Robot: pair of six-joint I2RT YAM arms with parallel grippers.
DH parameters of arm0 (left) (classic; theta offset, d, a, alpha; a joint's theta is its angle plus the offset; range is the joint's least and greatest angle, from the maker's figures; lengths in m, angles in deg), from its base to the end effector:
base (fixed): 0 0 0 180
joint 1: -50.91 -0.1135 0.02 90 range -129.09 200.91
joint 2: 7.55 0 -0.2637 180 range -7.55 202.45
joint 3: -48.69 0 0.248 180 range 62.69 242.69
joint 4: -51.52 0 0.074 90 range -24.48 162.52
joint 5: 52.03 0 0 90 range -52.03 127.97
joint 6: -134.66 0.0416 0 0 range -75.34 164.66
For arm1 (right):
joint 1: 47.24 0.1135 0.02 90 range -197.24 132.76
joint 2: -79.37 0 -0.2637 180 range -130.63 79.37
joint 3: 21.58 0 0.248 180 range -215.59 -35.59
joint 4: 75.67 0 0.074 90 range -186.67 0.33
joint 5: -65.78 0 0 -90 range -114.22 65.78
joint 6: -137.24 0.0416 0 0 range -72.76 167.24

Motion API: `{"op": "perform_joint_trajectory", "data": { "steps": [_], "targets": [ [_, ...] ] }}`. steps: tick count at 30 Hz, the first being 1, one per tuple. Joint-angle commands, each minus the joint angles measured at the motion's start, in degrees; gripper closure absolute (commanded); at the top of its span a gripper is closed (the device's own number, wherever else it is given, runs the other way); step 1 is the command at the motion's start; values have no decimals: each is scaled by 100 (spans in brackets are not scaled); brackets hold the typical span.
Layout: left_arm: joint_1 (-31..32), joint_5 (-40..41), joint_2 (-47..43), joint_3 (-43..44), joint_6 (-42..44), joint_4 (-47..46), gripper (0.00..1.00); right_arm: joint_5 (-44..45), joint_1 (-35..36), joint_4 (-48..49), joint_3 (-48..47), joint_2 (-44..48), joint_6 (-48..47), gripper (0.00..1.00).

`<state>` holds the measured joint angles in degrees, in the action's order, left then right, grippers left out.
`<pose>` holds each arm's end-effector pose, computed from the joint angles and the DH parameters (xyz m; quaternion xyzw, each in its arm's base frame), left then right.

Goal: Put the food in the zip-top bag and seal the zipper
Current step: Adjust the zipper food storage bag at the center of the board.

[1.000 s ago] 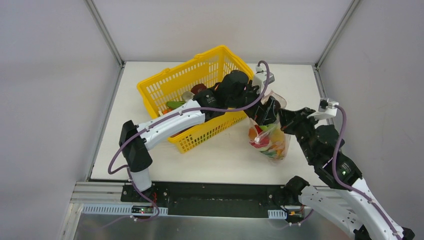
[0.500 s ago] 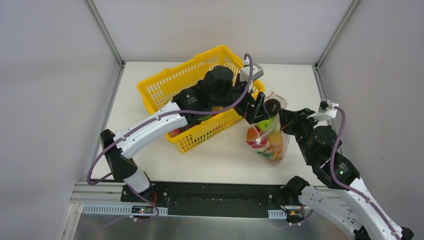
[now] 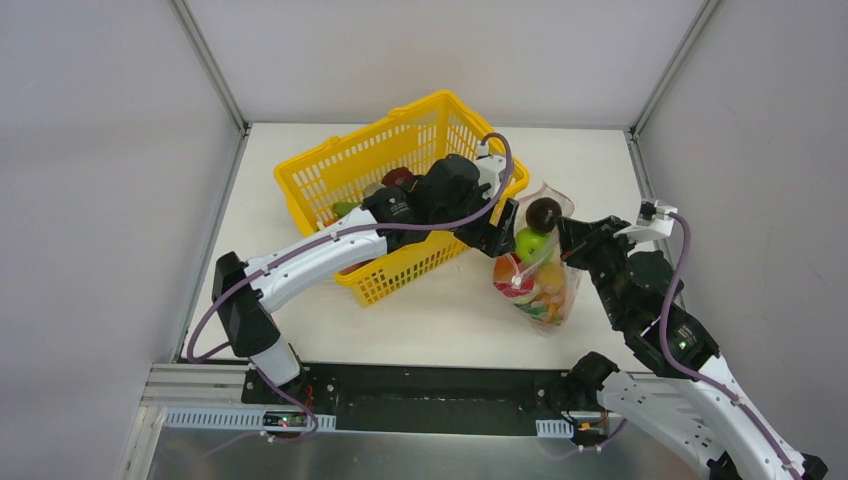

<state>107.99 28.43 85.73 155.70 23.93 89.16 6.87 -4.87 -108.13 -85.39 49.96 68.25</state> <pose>0.2014 -0.3237 0.3890 0.3036 0.7795 -0.3955 0.3791 0.0917 0.0545 0.3868 0.0652 0.6937 0.2054 0.6872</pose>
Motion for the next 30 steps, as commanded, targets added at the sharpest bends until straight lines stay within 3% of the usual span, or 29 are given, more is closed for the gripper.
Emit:
{"op": "perform_joint_trajectory", "data": {
  "steps": [1,4,11,16,22,28,30],
  "targets": [
    [64,234,248,171,-342,73,24,-16,18,523,-41,107,37,100],
    [55,148,362,152,-485,-116,33,-83,24,545,-38,136,-18,100],
    [57,-118,368,45,-635,-563,75,-190,13,447,-47,103,6,100],
    [57,-119,198,95,-452,-535,99,-230,17,308,-105,90,4,100],
    [52,-35,-77,689,-82,130,100,-201,18,-7,-494,-81,-421,100],
    [49,311,-591,1190,126,810,100,1072,21,-709,-1092,-369,-1151,100],
    [36,357,-621,1236,115,972,100,737,23,-805,-1238,-408,-1486,100]
  ]
}}
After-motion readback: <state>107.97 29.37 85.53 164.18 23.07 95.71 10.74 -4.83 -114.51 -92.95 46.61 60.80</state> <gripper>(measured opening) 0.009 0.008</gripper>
